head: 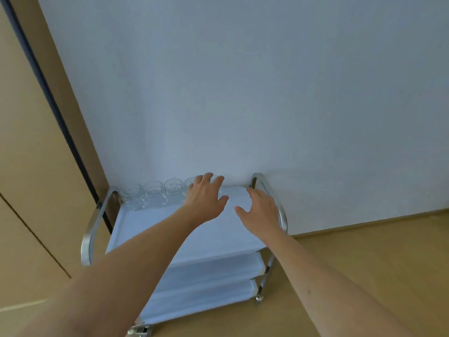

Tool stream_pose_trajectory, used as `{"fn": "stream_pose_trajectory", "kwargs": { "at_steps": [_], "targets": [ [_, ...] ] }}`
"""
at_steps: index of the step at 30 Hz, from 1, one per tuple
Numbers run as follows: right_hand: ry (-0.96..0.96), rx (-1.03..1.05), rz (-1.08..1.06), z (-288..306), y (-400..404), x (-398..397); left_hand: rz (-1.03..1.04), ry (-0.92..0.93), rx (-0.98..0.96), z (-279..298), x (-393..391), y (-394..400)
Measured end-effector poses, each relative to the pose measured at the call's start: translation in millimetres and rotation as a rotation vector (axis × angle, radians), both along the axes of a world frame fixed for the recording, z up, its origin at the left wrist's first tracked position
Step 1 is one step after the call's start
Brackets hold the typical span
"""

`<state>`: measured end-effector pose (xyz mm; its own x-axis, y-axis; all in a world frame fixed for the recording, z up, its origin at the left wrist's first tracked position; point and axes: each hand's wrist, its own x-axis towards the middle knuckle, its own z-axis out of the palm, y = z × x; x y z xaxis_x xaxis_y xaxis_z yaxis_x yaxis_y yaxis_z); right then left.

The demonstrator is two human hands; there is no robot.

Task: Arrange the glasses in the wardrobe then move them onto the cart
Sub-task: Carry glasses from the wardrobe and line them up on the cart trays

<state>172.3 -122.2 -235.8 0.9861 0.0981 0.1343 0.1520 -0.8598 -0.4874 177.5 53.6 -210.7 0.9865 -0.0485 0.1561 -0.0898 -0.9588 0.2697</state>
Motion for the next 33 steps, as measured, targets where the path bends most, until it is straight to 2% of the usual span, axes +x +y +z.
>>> {"fn": "stream_pose_trajectory", "kwargs": {
  "at_steps": [8, 13, 21, 25, 33],
  "targets": [
    [-0.093, -0.018, -0.302, 48, -56, -11, -0.295, -0.14, -0.007, 55, 42, -57],
    [-0.162, -0.064, -0.481, 70, -108, -38, -0.508, -0.184, -0.032, 72, 45, -126],
    [-0.187, -0.067, -0.722, 88, -212, -81, -0.736, -0.184, -0.073, 91, 29, -250],
    [-0.208, -0.097, -0.803, 98, -274, -100, -0.815, -0.206, -0.069, 100, 22, -321],
    [-0.247, -0.03, -0.916, 101, -403, -117, -0.905, -0.165, -0.047, 105, 12, -459]
  ]
}}
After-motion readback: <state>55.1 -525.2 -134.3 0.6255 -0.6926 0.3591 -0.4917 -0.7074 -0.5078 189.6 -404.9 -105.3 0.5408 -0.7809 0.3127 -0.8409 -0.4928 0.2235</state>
